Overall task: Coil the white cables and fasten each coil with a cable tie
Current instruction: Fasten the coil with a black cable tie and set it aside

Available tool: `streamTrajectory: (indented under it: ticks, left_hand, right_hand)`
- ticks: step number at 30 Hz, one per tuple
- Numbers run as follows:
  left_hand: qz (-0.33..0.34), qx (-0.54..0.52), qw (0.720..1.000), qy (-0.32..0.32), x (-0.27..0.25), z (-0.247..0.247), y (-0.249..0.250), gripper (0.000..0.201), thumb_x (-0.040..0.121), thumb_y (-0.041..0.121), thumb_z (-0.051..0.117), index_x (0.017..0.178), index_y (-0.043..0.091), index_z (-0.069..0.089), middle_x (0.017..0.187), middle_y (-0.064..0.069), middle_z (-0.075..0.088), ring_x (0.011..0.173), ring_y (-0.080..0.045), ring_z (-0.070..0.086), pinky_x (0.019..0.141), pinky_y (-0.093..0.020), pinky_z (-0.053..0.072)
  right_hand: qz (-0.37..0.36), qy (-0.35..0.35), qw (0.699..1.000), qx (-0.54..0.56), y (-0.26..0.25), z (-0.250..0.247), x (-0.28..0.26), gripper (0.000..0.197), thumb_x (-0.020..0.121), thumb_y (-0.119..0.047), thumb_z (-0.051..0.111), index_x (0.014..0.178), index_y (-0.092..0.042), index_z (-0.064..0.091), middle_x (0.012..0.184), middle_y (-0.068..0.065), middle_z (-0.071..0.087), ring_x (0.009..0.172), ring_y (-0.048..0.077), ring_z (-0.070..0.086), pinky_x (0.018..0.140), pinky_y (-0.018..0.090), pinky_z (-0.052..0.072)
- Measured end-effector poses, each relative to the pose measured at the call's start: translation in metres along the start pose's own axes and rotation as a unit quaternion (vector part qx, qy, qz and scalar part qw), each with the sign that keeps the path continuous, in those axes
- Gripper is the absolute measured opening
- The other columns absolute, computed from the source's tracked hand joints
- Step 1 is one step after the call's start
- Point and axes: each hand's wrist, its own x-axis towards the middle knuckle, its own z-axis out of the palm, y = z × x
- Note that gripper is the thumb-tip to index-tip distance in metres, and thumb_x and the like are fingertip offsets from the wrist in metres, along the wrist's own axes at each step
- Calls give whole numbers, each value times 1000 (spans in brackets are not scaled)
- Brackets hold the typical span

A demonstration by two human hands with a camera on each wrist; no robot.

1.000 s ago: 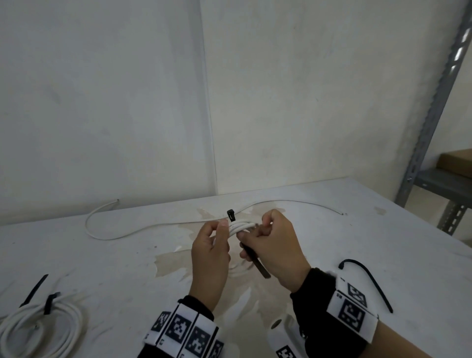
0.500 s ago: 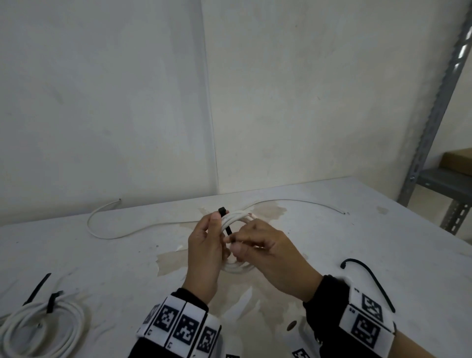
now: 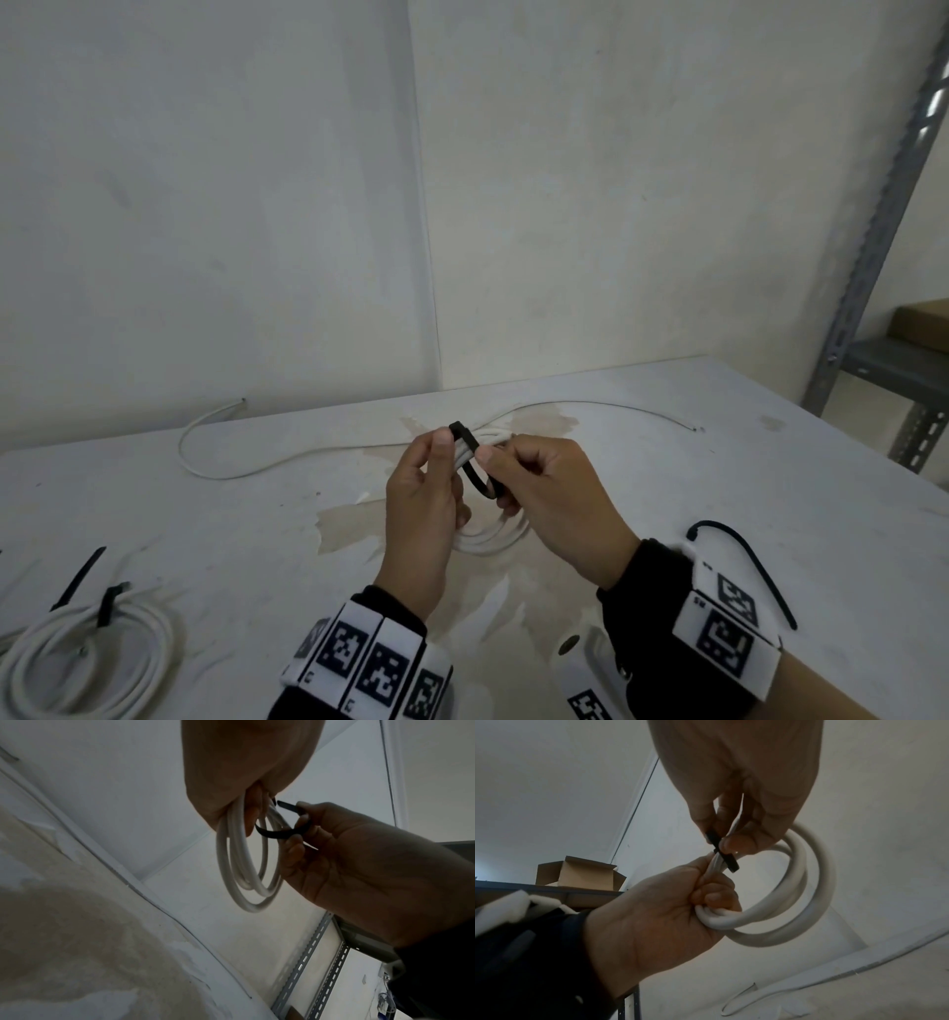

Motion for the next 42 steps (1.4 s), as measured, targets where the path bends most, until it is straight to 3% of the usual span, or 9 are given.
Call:
streamTrajectory:
  ticks: [4, 13, 18, 23, 26, 31, 35, 39, 42]
  left_hand:
    - [-9, -3, 1000, 6, -2, 2, 1, 31, 94, 38, 42, 85, 17, 62, 40, 11, 31, 38, -3, 29, 40, -18, 31]
    - [-20, -17, 1000, 13, -1, 3, 2, 27, 96, 31, 43, 85, 19, 65, 40, 12, 35, 38, -3, 31, 39, -17, 31]
    - [-13, 1, 1000, 10, 1, 1, 2, 25, 96, 26, 44, 85, 16, 65, 40, 12, 38, 40, -3, 32, 41, -18, 32]
    - [-1, 13, 1000, 5, -1, 0, 3, 23, 96, 23, 43, 87, 17, 64, 39, 12, 44, 41, -3, 33, 42, -18, 32]
    - [6, 21, 1000, -4, -4, 2, 2, 24, 96, 21, 43, 85, 17, 64, 40, 13, 42, 41, -4, 31, 41, -18, 29]
    - [8, 33, 999, 13, 1, -8, 6, 22, 94, 23, 47, 85, 20, 67, 43, 11, 36, 43, -5, 31, 43, -18, 29]
    - [12, 35, 999, 12, 4, -20, 12, 22, 93, 20, 49, 86, 21, 70, 41, 11, 35, 41, -3, 31, 43, -17, 28]
    - [2, 60, 997, -44, -2, -18, 11, 20, 91, 19, 52, 82, 20, 70, 41, 11, 38, 41, -3, 32, 43, -18, 29]
    - [-8, 67, 996, -63, -7, -16, 10, 22, 91, 19, 53, 76, 20, 69, 43, 9, 36, 42, -5, 32, 45, -21, 29]
  right_hand:
    - [1, 5, 1000, -30, -1, 0, 0, 37, 87, -17, 60, 51, -13, 53, 55, 2, 56, 50, 10, 47, 54, 21, 41]
    - [12, 5, 999, -33, -2, 1, 1, 41, 86, -17, 62, 46, -17, 52, 55, 1, 55, 48, 7, 44, 54, 20, 39]
    - [18, 13, 1000, -15, -5, 3, 1, 38, 88, -18, 60, 51, -13, 53, 47, -9, 50, 42, 0, 42, 49, 10, 33]
    - [6, 51, 995, -85, -1, 14, 4, 41, 88, -26, 60, 49, -20, 51, 43, -12, 50, 44, 1, 45, 49, 10, 33]
    - [16, 89, 994, -62, 1, 18, 6, 42, 88, -29, 60, 50, -14, 53, 38, -13, 48, 41, 3, 43, 47, 9, 31]
    - [2, 63, 996, -59, -3, 18, 0, 27, 80, -29, 70, 57, -17, 62, 46, -9, 55, 45, 5, 49, 51, 14, 41]
    - [-53, 151, 985, -68, -3, 2, 5, 23, 81, -32, 67, 69, -12, 65, 59, -6, 58, 53, 3, 47, 53, 11, 36]
    - [-7, 21, 995, -96, -8, 0, 18, 23, 88, -32, 58, 77, -14, 68, 84, -2, 63, 62, -6, 48, 62, 9, 36]
    - [11, -34, 997, -69, -12, 1, 21, 16, 87, -25, 62, 74, -17, 67, 80, -8, 62, 60, -6, 48, 62, 7, 37]
